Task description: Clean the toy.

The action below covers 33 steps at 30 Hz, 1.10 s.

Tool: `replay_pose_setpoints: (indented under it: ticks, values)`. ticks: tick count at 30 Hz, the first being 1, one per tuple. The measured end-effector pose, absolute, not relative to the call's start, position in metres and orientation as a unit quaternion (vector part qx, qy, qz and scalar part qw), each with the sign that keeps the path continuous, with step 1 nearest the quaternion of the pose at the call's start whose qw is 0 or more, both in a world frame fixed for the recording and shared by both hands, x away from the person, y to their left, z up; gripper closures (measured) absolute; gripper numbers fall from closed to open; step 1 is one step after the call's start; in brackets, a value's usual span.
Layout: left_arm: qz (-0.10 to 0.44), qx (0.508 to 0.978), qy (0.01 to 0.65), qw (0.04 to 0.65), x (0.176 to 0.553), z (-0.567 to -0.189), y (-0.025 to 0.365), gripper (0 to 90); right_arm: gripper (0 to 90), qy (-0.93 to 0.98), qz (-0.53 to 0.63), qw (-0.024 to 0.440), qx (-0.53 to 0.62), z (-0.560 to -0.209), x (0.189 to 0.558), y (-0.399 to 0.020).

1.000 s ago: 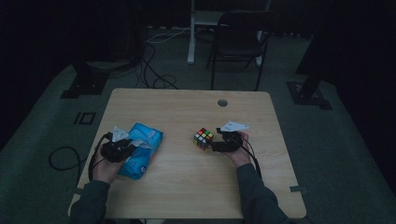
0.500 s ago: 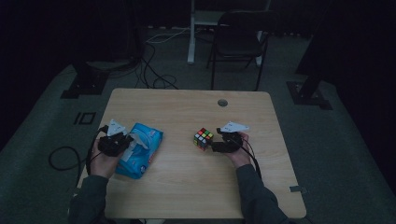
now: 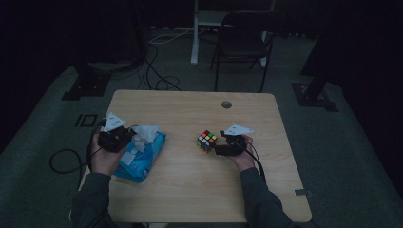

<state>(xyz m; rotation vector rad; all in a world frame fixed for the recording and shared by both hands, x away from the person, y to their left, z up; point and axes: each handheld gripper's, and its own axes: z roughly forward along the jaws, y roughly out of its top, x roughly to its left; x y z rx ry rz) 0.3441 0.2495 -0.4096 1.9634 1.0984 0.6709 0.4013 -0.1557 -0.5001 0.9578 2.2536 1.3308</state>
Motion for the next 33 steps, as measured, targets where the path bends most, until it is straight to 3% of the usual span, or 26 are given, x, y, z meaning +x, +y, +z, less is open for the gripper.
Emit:
replay_pose_setpoints:
  ticks: [4, 13, 17, 23, 28, 33]
  values:
    - [0.252, 0.784, 0.447, 0.349, 0.350, -0.430, 0.250, 86.4, 28.7, 0.794, 0.471, 0.177, 0.342, -0.499, 0.402, -0.157]
    - [0.225, 0.802, 0.450, 0.322, 0.364, -0.461, 0.232, 49.9, 28.6, 0.796, 0.469, 0.175, 0.340, -0.501, 0.402, -0.153]
    - [0.226, 0.810, 0.450, 0.302, 0.372, -0.474, 0.224, 43.2, 28.4, 0.796, 0.470, 0.177, 0.340, -0.500, 0.402, -0.154]
    - [0.244, 0.816, 0.448, 0.271, 0.376, -0.481, 0.218, 43.4, 27.6, 0.795, 0.467, 0.175, 0.344, -0.501, 0.404, -0.156]
    - [0.228, 0.821, 0.443, 0.278, 0.377, -0.480, 0.216, 62.6, 26.1, 0.797, 0.466, 0.173, 0.343, -0.501, 0.405, -0.154]
    - [0.214, 0.817, 0.446, 0.297, 0.377, -0.478, 0.221, 72.9, 23.8, 0.801, 0.461, 0.171, 0.340, -0.501, 0.407, -0.151]
